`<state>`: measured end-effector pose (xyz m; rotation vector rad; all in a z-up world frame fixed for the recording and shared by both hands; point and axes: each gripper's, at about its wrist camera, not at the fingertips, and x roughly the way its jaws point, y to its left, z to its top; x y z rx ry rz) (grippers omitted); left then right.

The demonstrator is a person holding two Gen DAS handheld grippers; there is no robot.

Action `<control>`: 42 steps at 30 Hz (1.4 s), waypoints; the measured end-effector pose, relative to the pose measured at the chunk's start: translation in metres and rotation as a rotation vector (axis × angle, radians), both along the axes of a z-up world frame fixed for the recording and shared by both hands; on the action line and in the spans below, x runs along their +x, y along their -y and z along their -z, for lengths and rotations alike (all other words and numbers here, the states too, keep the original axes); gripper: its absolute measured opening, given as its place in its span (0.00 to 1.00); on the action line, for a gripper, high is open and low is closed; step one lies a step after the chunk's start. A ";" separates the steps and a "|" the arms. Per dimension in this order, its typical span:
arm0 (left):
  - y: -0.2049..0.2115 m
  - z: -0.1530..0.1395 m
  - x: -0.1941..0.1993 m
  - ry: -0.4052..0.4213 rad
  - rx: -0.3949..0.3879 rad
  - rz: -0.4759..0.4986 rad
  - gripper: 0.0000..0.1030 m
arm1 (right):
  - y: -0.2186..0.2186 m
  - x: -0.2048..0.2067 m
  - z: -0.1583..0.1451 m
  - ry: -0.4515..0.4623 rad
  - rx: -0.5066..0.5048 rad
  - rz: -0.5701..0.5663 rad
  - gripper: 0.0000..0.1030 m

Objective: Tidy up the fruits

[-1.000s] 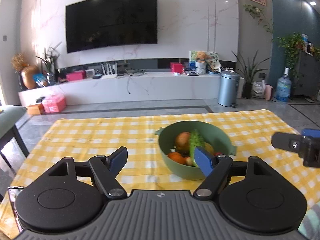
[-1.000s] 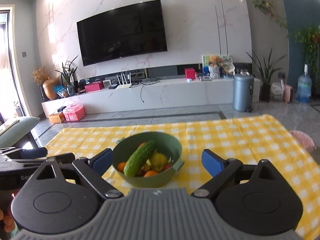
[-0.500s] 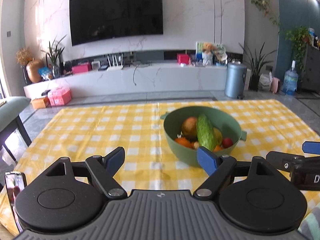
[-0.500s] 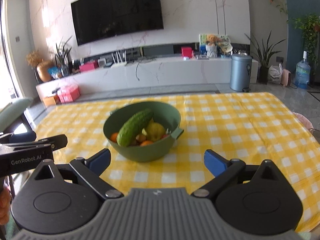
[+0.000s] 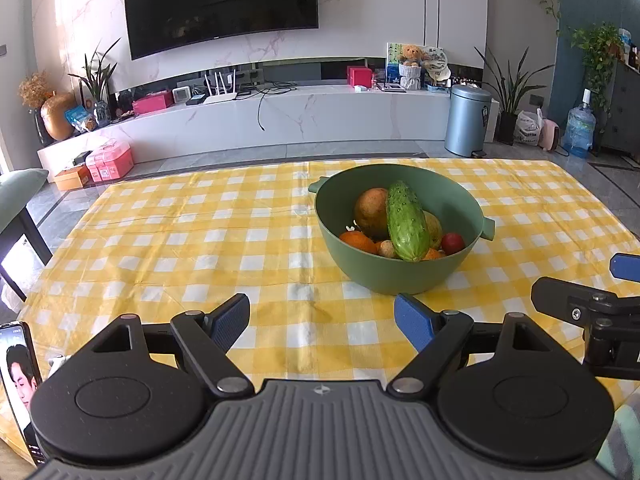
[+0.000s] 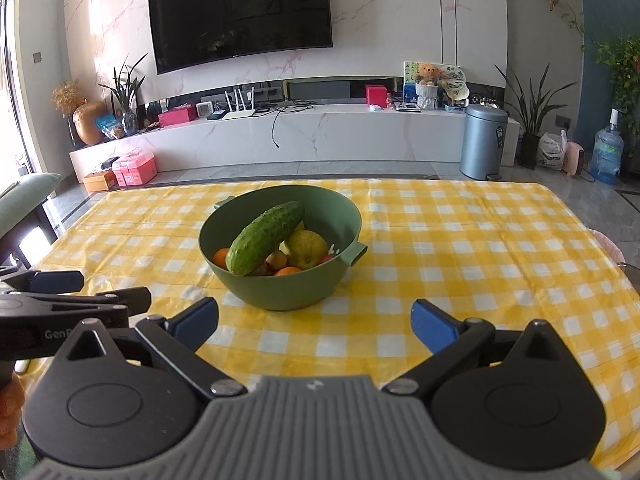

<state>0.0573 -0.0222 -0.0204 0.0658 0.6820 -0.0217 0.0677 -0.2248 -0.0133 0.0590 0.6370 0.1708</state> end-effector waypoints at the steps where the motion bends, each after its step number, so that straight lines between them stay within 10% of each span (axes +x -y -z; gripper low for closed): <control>1: 0.001 -0.001 0.001 -0.001 0.001 -0.001 0.93 | 0.000 0.000 0.000 -0.001 0.002 0.001 0.96; 42: 0.000 -0.004 -0.002 -0.008 -0.009 -0.005 0.93 | 0.000 -0.007 0.002 -0.008 0.001 0.007 0.96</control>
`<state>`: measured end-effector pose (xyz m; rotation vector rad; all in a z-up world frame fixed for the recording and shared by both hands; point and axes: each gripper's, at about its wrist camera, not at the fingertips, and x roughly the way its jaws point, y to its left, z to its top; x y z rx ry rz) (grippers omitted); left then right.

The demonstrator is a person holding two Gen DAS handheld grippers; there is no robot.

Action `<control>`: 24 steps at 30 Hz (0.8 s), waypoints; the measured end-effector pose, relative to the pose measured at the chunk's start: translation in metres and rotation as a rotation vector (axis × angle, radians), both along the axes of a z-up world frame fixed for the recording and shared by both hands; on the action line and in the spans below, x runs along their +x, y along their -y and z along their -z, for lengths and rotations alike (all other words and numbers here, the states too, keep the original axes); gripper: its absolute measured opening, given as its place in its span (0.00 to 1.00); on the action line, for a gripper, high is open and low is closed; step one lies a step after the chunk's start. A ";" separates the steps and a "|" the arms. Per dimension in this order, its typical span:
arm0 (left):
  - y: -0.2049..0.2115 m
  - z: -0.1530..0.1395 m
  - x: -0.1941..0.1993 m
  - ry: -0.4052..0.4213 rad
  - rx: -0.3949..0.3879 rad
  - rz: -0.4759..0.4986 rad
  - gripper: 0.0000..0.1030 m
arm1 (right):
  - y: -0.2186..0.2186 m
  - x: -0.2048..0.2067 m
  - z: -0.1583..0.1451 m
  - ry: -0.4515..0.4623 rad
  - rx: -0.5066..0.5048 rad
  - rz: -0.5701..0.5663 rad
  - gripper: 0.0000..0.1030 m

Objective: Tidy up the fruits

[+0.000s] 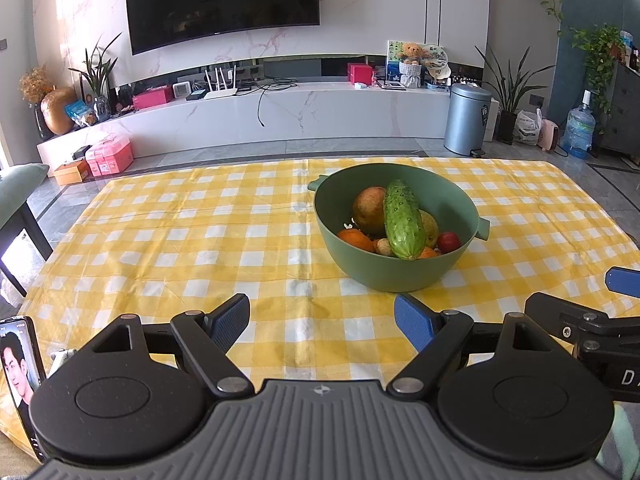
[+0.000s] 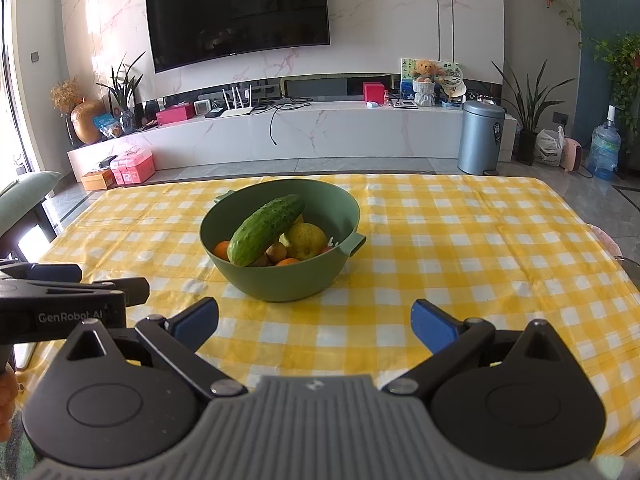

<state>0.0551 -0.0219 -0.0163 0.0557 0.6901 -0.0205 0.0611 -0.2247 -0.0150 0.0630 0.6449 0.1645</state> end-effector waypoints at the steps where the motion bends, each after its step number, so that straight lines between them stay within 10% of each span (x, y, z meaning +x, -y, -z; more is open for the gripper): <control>1: 0.000 0.000 0.000 0.000 0.001 0.000 0.93 | 0.000 0.000 0.000 0.000 -0.001 -0.001 0.96; 24: -0.001 0.000 0.000 -0.001 0.001 0.001 0.93 | -0.001 -0.006 -0.001 -0.004 0.002 -0.001 0.96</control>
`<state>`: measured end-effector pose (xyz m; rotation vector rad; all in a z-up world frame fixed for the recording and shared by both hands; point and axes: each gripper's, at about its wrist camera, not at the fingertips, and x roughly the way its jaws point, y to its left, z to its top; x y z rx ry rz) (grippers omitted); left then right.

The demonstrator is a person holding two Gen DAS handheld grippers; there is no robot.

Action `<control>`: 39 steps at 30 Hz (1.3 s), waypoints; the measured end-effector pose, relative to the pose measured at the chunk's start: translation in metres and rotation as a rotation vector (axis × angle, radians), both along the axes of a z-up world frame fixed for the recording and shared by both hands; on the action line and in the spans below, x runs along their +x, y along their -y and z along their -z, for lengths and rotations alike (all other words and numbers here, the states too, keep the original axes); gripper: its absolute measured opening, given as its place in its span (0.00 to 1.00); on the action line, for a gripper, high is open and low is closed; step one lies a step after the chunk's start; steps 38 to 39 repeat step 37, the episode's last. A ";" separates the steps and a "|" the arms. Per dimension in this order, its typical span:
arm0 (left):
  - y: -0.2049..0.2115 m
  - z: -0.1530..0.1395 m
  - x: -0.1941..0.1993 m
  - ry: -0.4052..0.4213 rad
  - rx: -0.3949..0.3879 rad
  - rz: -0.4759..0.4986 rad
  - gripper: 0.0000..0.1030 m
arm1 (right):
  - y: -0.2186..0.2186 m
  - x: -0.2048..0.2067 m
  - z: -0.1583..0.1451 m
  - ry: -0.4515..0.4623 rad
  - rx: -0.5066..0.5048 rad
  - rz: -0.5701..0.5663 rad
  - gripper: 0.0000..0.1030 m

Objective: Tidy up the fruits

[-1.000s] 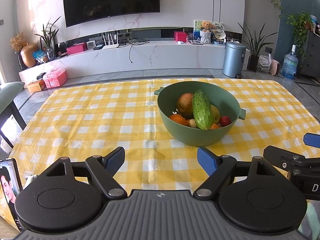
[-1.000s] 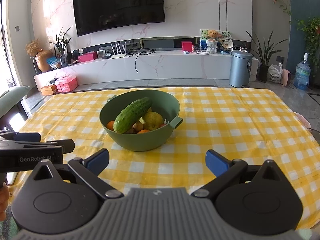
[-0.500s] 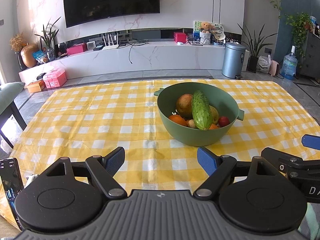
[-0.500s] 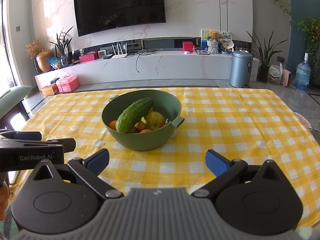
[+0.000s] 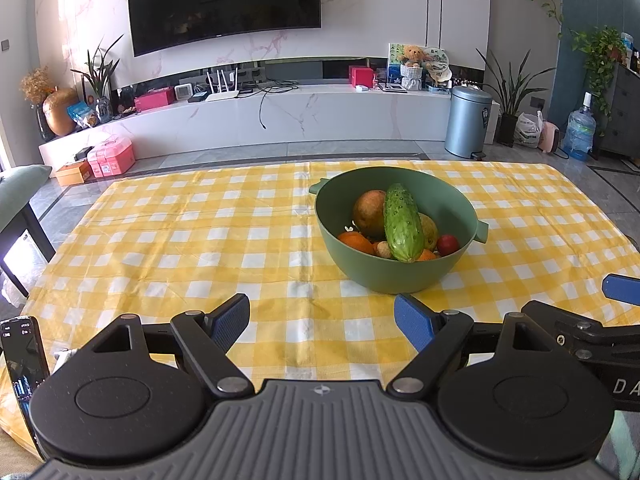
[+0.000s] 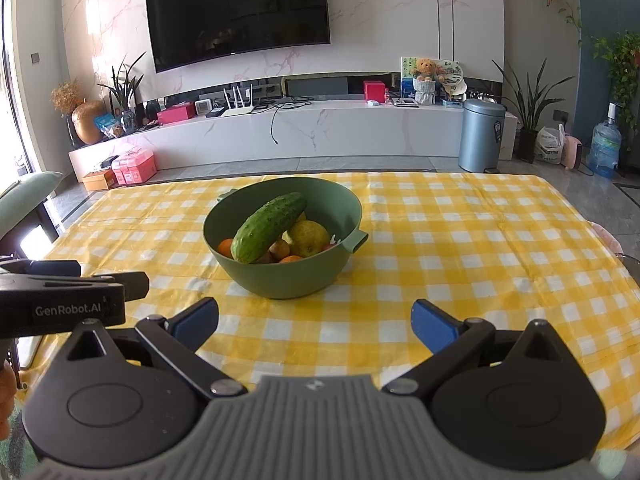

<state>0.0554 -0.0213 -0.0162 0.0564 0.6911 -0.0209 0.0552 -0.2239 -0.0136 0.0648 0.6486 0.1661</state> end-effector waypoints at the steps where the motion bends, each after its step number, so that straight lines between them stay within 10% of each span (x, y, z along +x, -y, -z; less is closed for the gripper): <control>1: 0.000 0.000 0.000 0.001 0.000 -0.001 0.93 | 0.000 0.000 0.000 0.000 0.000 0.000 0.96; 39: 0.001 -0.005 -0.002 0.003 0.006 0.001 0.94 | -0.003 -0.001 0.003 -0.017 -0.005 -0.011 0.96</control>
